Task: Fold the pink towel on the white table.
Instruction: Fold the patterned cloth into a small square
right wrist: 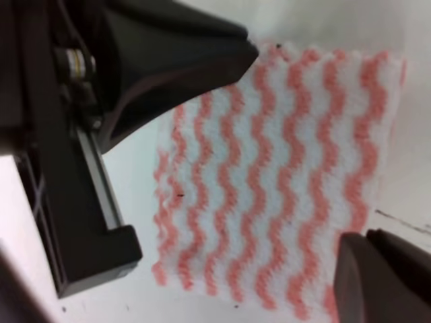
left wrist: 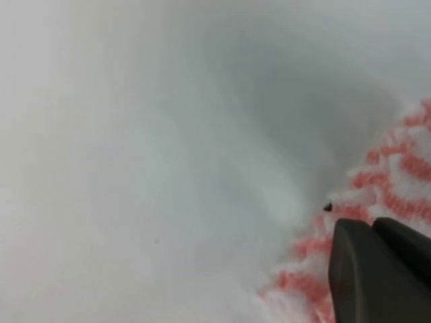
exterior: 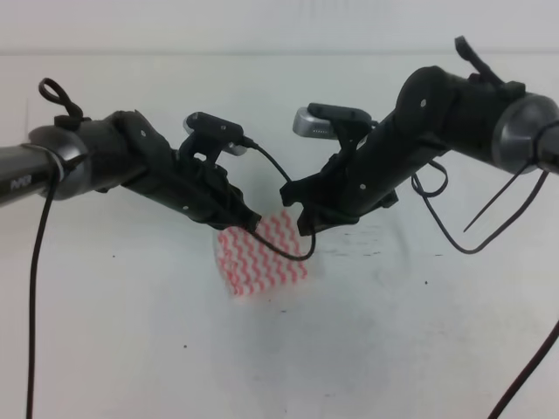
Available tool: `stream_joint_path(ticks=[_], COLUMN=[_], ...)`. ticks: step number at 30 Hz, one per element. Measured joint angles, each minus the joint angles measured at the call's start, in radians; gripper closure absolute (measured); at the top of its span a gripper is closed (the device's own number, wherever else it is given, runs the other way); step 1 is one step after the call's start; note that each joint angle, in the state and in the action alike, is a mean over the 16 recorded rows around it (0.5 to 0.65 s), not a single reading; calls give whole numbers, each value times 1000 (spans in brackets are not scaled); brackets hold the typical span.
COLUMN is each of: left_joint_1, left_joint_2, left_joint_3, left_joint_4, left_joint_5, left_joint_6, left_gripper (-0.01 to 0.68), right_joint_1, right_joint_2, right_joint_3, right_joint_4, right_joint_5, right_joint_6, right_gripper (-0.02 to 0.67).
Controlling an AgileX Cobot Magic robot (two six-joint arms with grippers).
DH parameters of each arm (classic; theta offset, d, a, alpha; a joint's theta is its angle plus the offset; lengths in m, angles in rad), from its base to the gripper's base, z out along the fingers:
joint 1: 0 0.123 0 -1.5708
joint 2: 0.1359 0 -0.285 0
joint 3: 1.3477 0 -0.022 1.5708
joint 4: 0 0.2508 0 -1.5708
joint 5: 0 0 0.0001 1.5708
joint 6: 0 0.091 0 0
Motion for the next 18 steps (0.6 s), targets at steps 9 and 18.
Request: stream_joint_path(ticks=[9,18], left_joint_1=[1,33], left_joint_2=[1,-12], left_joint_3=[0,0], left_joint_4=[2,7], left_joint_5=[-27,-62], left_joint_6=[0,-52], left_gripper=[673,673], right_joint_1=[13,15], right_joint_2=[38,52], right_joint_3=[0,0], right_joint_4=[13,24], right_joint_5=[-1,9], right_joint_6=[0,-2], right_gripper=[651,651])
